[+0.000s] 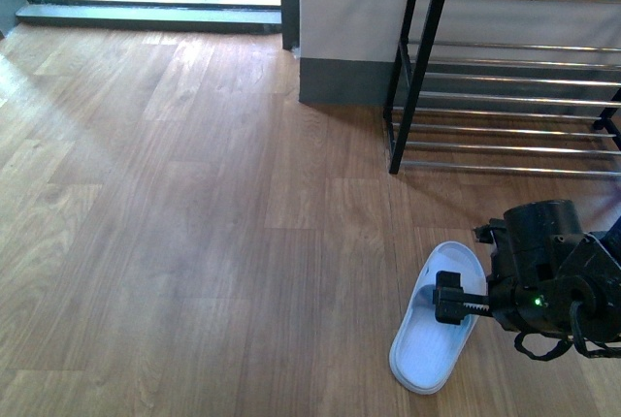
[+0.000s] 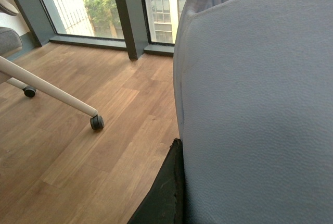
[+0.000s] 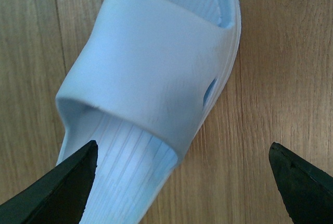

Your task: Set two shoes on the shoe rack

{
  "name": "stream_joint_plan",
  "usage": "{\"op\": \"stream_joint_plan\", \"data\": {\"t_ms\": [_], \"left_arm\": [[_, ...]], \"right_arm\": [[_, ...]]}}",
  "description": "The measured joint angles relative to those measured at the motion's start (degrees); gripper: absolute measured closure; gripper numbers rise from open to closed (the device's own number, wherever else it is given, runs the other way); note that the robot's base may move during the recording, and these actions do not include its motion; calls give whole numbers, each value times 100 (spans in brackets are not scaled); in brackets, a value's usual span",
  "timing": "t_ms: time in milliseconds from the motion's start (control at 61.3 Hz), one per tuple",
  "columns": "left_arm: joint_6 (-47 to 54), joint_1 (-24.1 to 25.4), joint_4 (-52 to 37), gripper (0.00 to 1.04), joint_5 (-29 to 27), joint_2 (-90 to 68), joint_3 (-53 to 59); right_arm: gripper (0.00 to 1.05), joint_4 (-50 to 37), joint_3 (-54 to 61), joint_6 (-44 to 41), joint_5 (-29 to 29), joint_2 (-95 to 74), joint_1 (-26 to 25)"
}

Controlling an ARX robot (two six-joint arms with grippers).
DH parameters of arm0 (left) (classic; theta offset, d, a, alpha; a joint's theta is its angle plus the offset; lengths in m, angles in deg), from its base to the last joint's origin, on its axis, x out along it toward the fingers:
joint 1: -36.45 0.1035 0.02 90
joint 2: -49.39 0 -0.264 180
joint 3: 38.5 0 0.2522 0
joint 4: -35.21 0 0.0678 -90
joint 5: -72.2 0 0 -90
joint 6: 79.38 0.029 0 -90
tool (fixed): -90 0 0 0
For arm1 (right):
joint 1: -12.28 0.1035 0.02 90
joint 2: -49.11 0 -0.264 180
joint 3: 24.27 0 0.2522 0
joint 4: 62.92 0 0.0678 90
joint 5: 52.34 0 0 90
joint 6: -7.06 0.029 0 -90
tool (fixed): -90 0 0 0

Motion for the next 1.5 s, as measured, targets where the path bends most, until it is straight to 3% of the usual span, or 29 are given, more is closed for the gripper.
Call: {"op": "stream_joint_plan", "data": {"t_ms": [245,489,1174,1338,1501], "left_arm": [[0,0,0,103,0,0,0],[0,0,0,103,-2,2,0],[0,0,0,103,0,2,0],[0,0,0,103,0,0,0],[0,0,0,103,0,2,0]], "right_arm": [[9,-131,-645,177,-566,-680,2],[10,-831,-951,195,-1110,-1237,-9],[103,-1670,-990,-50,-1327,-1655,-337],[103,-1836,-903,-424,-1152,-1681,-520],[103,-2083,-173,-1591,-745,-1268,-817]]}}
